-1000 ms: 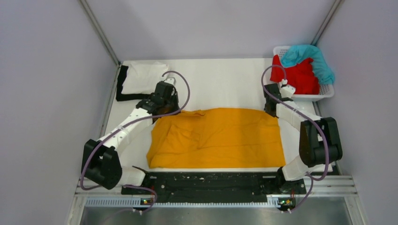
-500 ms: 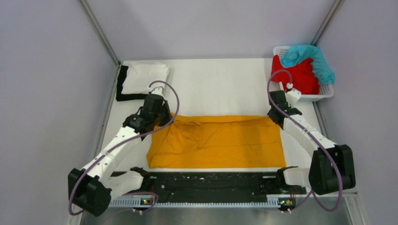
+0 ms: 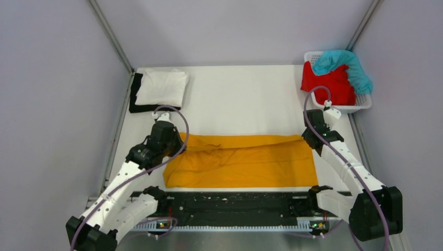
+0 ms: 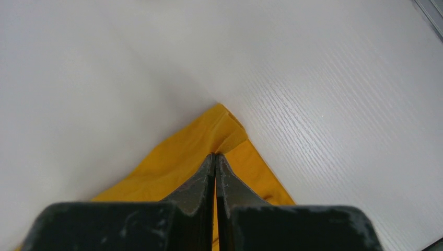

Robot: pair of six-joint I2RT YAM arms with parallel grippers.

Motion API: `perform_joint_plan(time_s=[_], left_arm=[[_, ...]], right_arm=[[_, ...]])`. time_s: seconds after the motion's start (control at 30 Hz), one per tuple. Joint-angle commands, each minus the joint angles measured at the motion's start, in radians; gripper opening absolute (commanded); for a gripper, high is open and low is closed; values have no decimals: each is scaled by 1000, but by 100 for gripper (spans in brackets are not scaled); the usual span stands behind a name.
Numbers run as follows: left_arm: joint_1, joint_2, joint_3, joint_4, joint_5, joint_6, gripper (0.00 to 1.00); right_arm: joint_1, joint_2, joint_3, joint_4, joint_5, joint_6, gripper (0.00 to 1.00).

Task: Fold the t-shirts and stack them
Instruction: Fold the other side of the tshirt into a rectangle, then rotate the tshirt 90 degrees

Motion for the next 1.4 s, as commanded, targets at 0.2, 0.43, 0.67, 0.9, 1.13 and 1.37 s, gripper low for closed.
perform_joint_plan(time_s=[0.2, 0.43, 0.67, 0.9, 1.13, 1.37], left_arm=[[-9, -135, -113, -74, 77, -128, 0], [-17, -197, -216, -107, 107, -204, 0], [-32, -231, -239, -132, 179, -229, 50], [-42, -196, -217, -6, 194, -215, 99], [-35, 319, -149, 361, 151, -255, 99], [11, 848, 196, 358, 133, -225, 99]], right_arm=[[10, -37, -46, -24, -6, -2, 0], [11, -36, -111, -48, -1, 58, 0], [11, -77, -101, -130, 18, 117, 61], [10, -143, -97, -17, -179, 0, 99], [20, -58, -213, 362, -638, -108, 99], [64, 114, -197, 359, -583, -116, 99]])
